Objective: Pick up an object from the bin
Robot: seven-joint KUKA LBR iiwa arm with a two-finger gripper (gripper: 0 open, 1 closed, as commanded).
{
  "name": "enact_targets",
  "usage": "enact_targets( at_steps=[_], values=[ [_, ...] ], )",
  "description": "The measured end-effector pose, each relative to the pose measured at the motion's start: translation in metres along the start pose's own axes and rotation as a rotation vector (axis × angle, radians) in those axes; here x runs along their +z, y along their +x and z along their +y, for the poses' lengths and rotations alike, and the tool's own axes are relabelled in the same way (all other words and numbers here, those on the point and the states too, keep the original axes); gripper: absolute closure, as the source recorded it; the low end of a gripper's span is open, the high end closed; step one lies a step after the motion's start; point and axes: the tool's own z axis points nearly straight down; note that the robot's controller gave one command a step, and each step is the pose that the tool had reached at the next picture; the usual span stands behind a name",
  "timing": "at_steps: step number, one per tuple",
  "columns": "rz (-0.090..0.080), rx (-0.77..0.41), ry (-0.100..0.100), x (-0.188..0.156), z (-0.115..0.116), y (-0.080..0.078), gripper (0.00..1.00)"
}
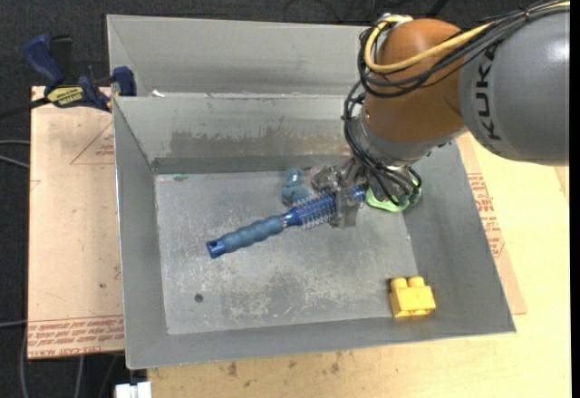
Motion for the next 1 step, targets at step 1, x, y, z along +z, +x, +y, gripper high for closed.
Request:
enact_targets(
  at_steps=[1],
  values=[
    [0.004, -0.607, -0.003, -0.0715, -0.0126, -0.0068, 1.0]
  ],
)
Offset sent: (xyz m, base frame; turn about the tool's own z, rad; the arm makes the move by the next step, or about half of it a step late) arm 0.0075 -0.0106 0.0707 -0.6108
